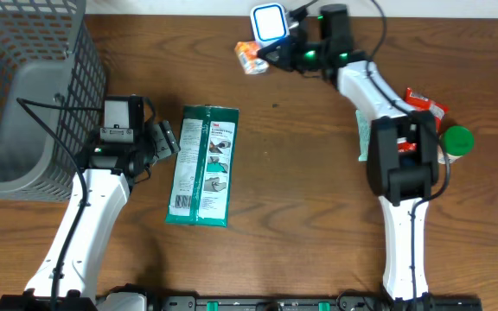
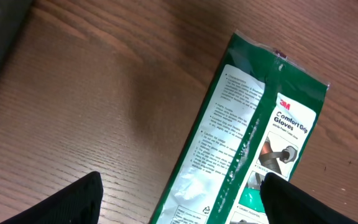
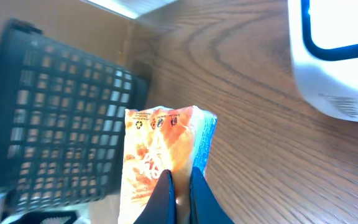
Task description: Scan the item barcode
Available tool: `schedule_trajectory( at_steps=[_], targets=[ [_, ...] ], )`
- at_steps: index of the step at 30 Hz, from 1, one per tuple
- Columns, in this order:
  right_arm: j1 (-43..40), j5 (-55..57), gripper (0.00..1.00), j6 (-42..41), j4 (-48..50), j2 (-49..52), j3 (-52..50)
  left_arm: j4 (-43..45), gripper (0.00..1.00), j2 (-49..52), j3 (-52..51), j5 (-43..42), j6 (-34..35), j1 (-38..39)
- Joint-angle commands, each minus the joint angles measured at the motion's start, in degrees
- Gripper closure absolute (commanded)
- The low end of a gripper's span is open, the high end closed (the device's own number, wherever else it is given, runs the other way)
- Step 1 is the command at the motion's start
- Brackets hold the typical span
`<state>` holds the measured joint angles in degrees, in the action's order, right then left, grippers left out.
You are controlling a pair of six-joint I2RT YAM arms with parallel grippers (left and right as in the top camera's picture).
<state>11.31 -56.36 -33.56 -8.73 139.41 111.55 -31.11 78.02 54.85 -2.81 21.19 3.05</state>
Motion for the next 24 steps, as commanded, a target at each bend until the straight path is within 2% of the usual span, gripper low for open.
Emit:
schedule_trajectory(
  at_steps=[1, 7, 11, 15, 18, 24],
  targets=[
    [0.2, -1.4, 0.99, -1.1, -1.0, -3.6, -0.1, -0.2, 0.18, 0.3, -0.3, 0.5, 0.5, -0.1],
    [2.4, 26.9, 0.99, 5.4, -11.9, -8.2, 5.0, -0.1, 0.18, 0.3, -0.3, 0.5, 0.5, -0.1],
    [5.8, 44.7, 0.99, 15.4, -17.9, -8.3, 11.8, -0.2, 0.18, 0.3, -0.3, 0.5, 0.5, -0.1],
    [10.0, 63.0, 0.99, 24.9, -17.5, -8.3, 12.6, -0.2, 0.18, 0.3, -0.3, 0.5, 0.5, -0.1],
    [13.9, 77.9, 0.99, 36.4, -14.8, -7.3, 12.6, -0.2, 0.18, 0.3, -0.3, 0.5, 0.5, -0.1],
    [19.9, 91.4, 0.99, 60.9, -2.3, -2.6, 12.5, -0.2, 0.18, 0.3, -0.3, 0.5, 0.5, -0.1]
  ],
)
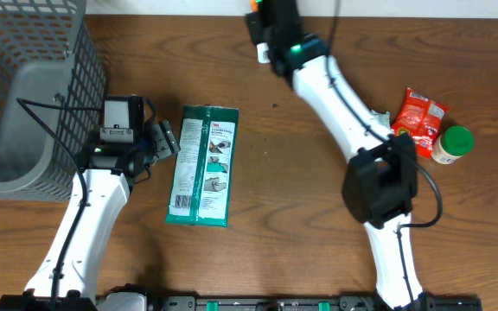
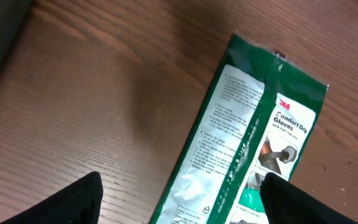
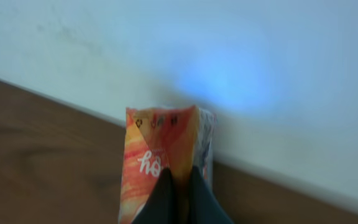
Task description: Scan the item barcode
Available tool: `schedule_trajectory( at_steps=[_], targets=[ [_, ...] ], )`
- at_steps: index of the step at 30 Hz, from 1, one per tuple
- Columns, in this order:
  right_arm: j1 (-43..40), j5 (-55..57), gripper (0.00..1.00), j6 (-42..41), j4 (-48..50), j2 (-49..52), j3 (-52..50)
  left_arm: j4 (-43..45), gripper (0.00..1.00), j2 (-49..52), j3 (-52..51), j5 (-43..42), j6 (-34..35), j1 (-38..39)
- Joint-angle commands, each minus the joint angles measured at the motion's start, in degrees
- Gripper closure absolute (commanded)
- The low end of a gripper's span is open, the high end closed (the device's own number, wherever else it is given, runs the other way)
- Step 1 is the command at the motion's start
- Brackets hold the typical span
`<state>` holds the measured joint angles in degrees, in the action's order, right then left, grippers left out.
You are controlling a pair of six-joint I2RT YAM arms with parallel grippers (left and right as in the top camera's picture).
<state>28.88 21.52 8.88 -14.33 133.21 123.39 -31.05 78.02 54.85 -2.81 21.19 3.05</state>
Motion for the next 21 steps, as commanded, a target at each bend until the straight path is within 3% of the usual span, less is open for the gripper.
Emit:
schedule_trajectory(
  at_steps=[1, 4, 7, 21],
  targets=[
    [2.9, 15.1, 0.99, 21.3, 5.3, 4.5, 0.7, -0.2, 0.18, 0.3, -0.3, 0.5, 0.5, -0.1],
    [4.0, 19.8, 0.99, 33.4, 13.3, 8.9, 0.7, -0.2, 0.18, 0.3, -0.3, 0.5, 0.5, -0.1],
    [3.7, 20.8, 0.99, 39.1, 15.2, 12.0, 0.7, -0.2, 0.18, 0.3, -0.3, 0.5, 0.5, -0.1],
    [2.6, 20.3, 0.99, 38.2, 16.1, 14.4, 0.7, -0.2, 0.18, 0.3, -0.3, 0.5, 0.5, -0.1]
  ],
)
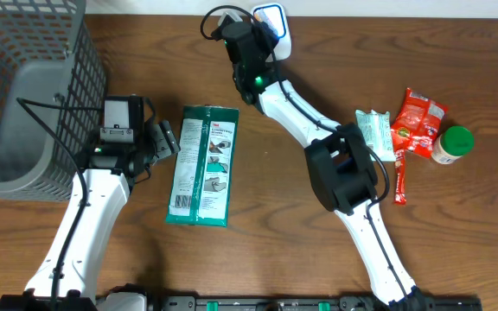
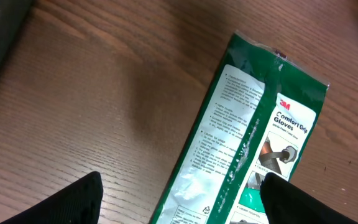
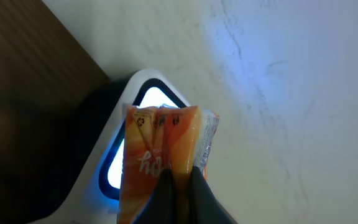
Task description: Scan the item barcode
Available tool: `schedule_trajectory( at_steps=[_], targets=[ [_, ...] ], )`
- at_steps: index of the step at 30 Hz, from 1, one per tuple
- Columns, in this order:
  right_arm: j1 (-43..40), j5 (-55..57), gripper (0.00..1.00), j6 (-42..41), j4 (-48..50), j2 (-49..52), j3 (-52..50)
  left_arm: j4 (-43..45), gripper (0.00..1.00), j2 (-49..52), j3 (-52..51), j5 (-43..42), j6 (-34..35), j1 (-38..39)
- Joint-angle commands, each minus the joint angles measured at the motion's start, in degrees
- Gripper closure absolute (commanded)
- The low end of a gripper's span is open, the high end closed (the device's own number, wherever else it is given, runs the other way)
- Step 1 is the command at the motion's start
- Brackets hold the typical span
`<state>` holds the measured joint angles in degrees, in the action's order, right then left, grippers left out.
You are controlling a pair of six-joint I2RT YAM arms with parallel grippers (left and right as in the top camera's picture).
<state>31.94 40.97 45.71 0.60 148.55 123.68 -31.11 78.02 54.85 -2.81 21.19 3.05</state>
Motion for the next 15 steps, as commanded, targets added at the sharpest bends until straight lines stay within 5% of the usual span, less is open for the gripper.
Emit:
schedule_trajectory(
  at_steps=[1, 15],
  targets=[
    [-0.7, 1.0, 0.99, 1.7, 1.6, -0.9, 0.4, -0.2, 0.18, 0.3, -0.3, 0.5, 0.5, -0.1],
    [-2.0, 0.9, 0.99, 1.2, -2.1, -0.9, 0.4, -0.2, 0.18, 0.3, -0.3, 0.5, 0.5, -0.1]
  ],
)
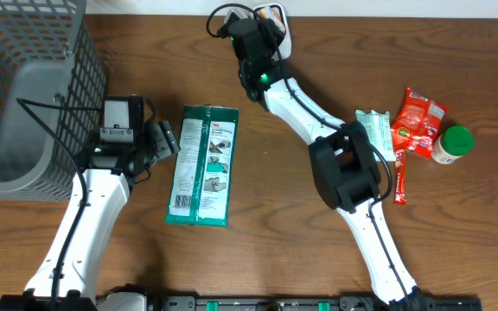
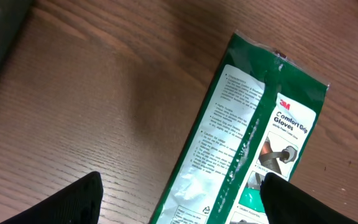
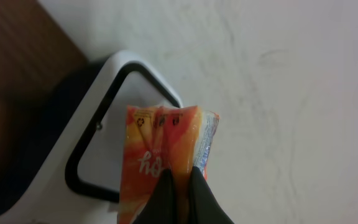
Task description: Scan the item barcode
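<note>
In the right wrist view an orange snack packet is pinched between the black fingers of my right gripper, which is shut on it. Just behind the packet is the white scanner with its black-rimmed window, which shows no light. From overhead, the scanner stands at the table's far edge with my right gripper against it. My left gripper is open low over a green gloves packet lying flat on the table.
A grey wire basket fills the left side of the table. At the right lie a white-green packet, a red packet and a green-capped bottle. A white wall runs behind the scanner.
The scanner window glowed blue behind the orange packet; now it shows no light. My right gripper has shifted slightly right, closer to the scanner. The left arm has not moved.
My right gripper first held the orange packet low over the table beside the scanner. Then it faced the wall, where a blue glow showed. Then the packet was in front of the lit scanner window, and now the window is unlit. The left gripper stayed open over the gloves packet.
</note>
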Available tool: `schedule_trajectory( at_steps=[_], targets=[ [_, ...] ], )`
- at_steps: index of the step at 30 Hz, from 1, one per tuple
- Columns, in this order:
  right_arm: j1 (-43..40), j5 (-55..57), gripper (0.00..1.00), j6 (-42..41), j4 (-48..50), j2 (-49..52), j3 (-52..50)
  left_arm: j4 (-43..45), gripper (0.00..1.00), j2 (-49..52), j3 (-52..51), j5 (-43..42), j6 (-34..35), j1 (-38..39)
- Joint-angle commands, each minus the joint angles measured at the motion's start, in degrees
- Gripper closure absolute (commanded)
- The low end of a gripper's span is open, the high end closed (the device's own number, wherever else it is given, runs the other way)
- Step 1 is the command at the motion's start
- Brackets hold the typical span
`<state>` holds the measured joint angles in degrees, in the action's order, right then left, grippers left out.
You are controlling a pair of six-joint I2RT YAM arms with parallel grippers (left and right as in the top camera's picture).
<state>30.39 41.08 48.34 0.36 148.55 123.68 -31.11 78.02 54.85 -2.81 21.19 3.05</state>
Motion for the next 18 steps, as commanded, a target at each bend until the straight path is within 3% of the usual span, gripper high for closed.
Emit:
schedule_trajectory(
  at_steps=[1, 13, 18],
  targets=[
    [-0.5, 0.5, 0.99, -1.8, -2.9, -0.9, 0.4, -0.2, 0.18, 0.3, -0.3, 0.5, 0.5, -0.1],
    [-1.2, 5.2, 0.99, -6.0, 0.3, -2.8, 0.4, -0.2, 0.18, 0.3, -0.3, 0.5, 0.5, -0.1],
    [-1.2, 2.8, 0.99, -18.8, -7.4, -9.3, 0.4, -0.2, 0.18, 0.3, -0.3, 0.5, 0.5, -0.1]
  ],
)
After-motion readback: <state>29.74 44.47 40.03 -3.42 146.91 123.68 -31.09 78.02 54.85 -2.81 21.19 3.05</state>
